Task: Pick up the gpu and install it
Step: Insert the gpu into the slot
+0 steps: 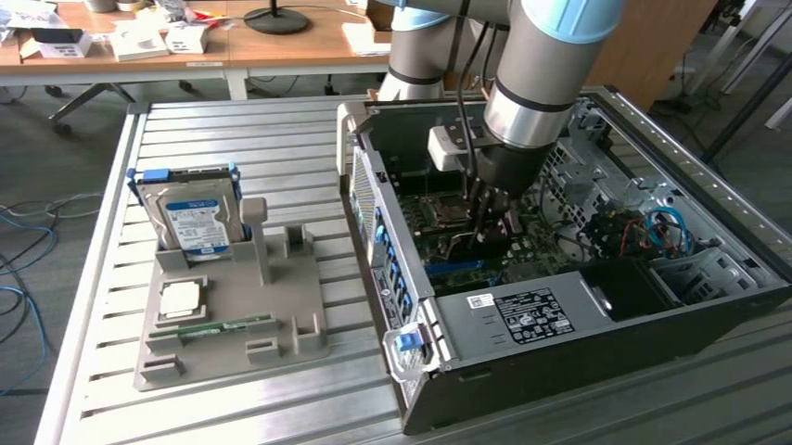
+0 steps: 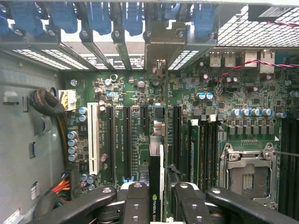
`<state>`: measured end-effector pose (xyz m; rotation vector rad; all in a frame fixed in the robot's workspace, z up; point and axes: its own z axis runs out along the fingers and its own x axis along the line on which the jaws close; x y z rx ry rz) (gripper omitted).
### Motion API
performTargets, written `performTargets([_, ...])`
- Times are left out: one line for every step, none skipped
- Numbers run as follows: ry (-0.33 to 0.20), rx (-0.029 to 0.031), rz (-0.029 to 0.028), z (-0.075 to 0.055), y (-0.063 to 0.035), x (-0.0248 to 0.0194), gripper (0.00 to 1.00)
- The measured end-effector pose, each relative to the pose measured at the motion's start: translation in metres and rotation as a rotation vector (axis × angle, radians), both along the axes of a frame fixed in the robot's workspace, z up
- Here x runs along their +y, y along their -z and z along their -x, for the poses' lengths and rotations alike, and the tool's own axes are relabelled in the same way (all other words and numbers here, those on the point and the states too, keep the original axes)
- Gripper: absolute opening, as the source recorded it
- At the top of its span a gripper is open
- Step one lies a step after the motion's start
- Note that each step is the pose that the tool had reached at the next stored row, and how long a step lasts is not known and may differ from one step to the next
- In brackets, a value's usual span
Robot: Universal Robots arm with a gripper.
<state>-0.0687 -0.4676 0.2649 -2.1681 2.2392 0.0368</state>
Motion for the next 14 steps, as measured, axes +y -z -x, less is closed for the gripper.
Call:
performTargets([0.000, 0.0001, 0.0000, 0.0000, 0.0000, 0.0000, 0.26])
performTargets([0.000, 0.0000, 0.0001, -0.0001, 0.0000, 0.0000, 0.26])
performTargets([0.000, 0.0000, 0.0001, -0.0003, 0.0000, 0.0000, 0.26])
performTargets([0.000, 0.0000, 0.0000, -0.0004, 0.0000, 0.0000, 0.26])
performTargets([0.000, 0.0000, 0.0000, -0.0004, 0.0000, 0.0000, 0.26])
performTargets([0.000, 0.0000, 0.0000, -0.0004, 0.0000, 0.0000, 0.26])
performTargets([0.000, 0.0001, 0.0000, -0.0004, 0.0000, 0.0000, 0.26])
performTargets([0.000, 0.0000, 0.0000, -0.0004, 0.0000, 0.0000, 0.26])
performTargets([0.000, 0.0001, -0.0001, -0.0001, 0.0000, 0.0000, 0.26])
performTargets([0.000, 0.0000, -0.0001, 0.0004, 0.0000, 0.0001, 0.26])
performTargets([0.000, 0.0000, -0.0002, 0.0011, 0.0000, 0.0001, 0.26])
performTargets([0.000, 0.0000, -0.0001, 0.0014, 0.0000, 0.0000, 0.26])
performTargets([0.000, 0.0000, -0.0001, 0.0014, 0.0000, 0.0000, 0.26])
performTargets([0.000, 0.0000, -0.0001, 0.0014, 0.0000, 0.0000, 0.26])
